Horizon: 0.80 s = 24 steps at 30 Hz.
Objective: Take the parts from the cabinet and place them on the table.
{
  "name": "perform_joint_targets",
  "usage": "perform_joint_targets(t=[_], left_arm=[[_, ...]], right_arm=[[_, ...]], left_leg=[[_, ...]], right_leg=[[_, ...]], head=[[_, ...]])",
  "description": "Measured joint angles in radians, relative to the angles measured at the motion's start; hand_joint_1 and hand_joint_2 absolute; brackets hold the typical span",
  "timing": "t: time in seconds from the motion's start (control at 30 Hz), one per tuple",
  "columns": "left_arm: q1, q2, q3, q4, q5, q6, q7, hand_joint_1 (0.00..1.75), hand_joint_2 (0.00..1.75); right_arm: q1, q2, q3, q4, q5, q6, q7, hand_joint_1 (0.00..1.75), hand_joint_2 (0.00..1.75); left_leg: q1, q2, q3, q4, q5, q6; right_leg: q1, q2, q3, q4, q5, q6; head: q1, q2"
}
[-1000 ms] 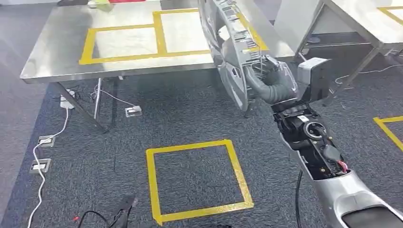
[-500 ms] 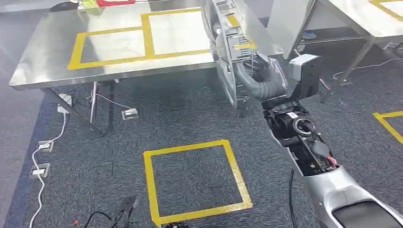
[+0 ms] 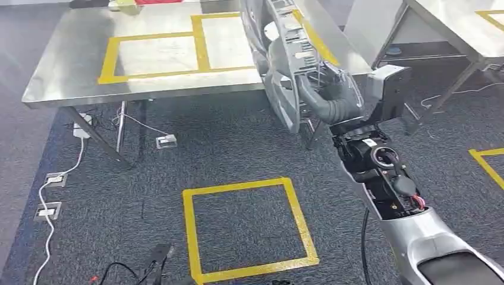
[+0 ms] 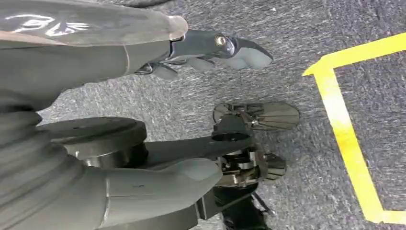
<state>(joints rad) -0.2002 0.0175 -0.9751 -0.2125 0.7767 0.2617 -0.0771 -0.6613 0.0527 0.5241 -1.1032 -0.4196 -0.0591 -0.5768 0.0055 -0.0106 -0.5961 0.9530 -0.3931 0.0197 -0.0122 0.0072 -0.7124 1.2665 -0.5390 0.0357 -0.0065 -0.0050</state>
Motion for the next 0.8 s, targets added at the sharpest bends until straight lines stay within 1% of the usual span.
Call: perform_joint_targets(t=[0.03, 0.07, 0.1, 0.13, 0.17, 0.2, 0.23, 0.27, 0.5, 0.6, 0.8], left_arm=[[0.0, 0.0, 0.0, 0.0, 0.0, 0.0, 0.0, 0.0, 1.75], [0.0, 0.0, 0.0, 0.0, 0.0, 0.0, 0.0, 0.0, 1.75], [0.0, 0.0, 0.0, 0.0, 0.0, 0.0, 0.0, 0.0, 1.75], [-0.001, -0.003, 0.0, 0.0, 0.0, 0.0, 0.0, 0.0, 1.75], [-0.001, -0.003, 0.0, 0.0, 0.0, 0.0, 0.0, 0.0, 1.75], [-0.001, -0.002, 0.0, 0.0, 0.0, 0.0, 0.0, 0.0, 1.75], [0.0, -0.002, 0.0, 0.0, 0.0, 0.0, 0.0, 0.0, 1.75], [0.0, -0.002, 0.0, 0.0, 0.0, 0.0, 0.0, 0.0, 1.75], [0.0, -0.002, 0.0, 0.0, 0.0, 0.0, 0.0, 0.0, 1.75], [0.0, -0.001, 0.0, 0.0, 0.0, 0.0, 0.0, 0.0, 1.75], [0.0, -0.001, 0.0, 0.0, 0.0, 0.0, 0.0, 0.0, 1.75]], right_arm=[[-0.001, 0.0, 0.0, 0.0, 0.0, 0.0, 0.0, 1.75, 1.75], [-0.002, 0.0, 0.0, 0.0, 0.0, 0.0, 0.0, 1.75, 1.75], [-0.003, 0.0, 0.0, 0.0, 0.0, 0.0, 0.0, 1.75, 1.75], [-0.005, 0.0, 0.0, 0.0, 0.0, 0.0, -0.002, 1.75, 1.75], [-0.008, 0.0, 0.0, 0.0, 0.0, 0.0, -0.002, 1.75, 1.75], [-0.007, 0.001, 0.0, 0.0, 0.0, 0.001, -0.002, 1.75, 1.75], [-0.007, 0.001, 0.0, 0.0, 0.0, 0.001, -0.002, 1.75, 1.75], [-0.007, 0.001, 0.0, 0.0, 0.0, 0.001, -0.002, 1.75, 1.75], [-0.007, 0.001, -0.001, 0.0, 0.0, 0.001, -0.002, 1.75, 1.75], [-0.007, 0.001, 0.0, 0.0, 0.0, 0.001, -0.002, 1.75, 1.75], [-0.007, 0.001, 0.0, 0.0, 0.0, 0.001, -0.002, 1.75, 1.75]], left_leg=[[-0.001, -0.002, 0.006, 0.001, -0.003, -0.001], [-0.001, -0.004, 0.012, 0.002, -0.008, -0.003], [-0.001, -0.005, 0.016, 0.003, -0.013, -0.006], [-0.008, -0.005, 0.014, 0.008, -0.015, -0.01], [-0.007, -0.005, 0.01, 0.009, -0.015, -0.013], [-0.012, -0.005, 0.007, 0.015, -0.018, -0.011], [-0.01, -0.003, 0.007, 0.013, -0.017, -0.007], [-0.009, -0.001, 0.007, 0.012, -0.017, -0.008], [-0.009, 0.0, 0.014, -0.003, -0.012, -0.014], [-0.008, 0.0, 0.014, -0.004, -0.011, -0.018], [-0.008, 0.0, 0.014, -0.004, -0.011, -0.02]], right_leg=[[0.001, 0.0, 0.029, -0.071, 0.047, -0.004], [0.003, 0.0, 0.07, -0.166, 0.101, -0.011], [0.005, 0.0, 0.106, -0.254, 0.145, -0.019], [0.013, -0.001, 0.12, -0.277, 0.136, -0.023], [0.013, -0.001, 0.124, -0.296, 0.13, -0.025], [0.006, 0.0, 0.124, -0.301, 0.132, -0.021], [0.008, 0.002, 0.124, -0.3, 0.13, -0.018], [0.01, 0.003, 0.123, -0.3, 0.13, -0.019], [0.011, 0.005, 0.122, -0.3, 0.129, -0.026], [0.011, 0.004, 0.122, -0.3, 0.129, -0.027], [0.011, 0.004, 0.122, -0.3, 0.129, -0.028]], head=[[0.002, 0.0], [0.005, 0.0], [0.006, 0.0], [0.004, 0.0], [0.008, 0.0], [0.004, 0.0], [0.0, 0.0], [-0.002, 0.0], [-0.004, 0.0], [-0.005, 0.0], [-0.004, 0.0]])
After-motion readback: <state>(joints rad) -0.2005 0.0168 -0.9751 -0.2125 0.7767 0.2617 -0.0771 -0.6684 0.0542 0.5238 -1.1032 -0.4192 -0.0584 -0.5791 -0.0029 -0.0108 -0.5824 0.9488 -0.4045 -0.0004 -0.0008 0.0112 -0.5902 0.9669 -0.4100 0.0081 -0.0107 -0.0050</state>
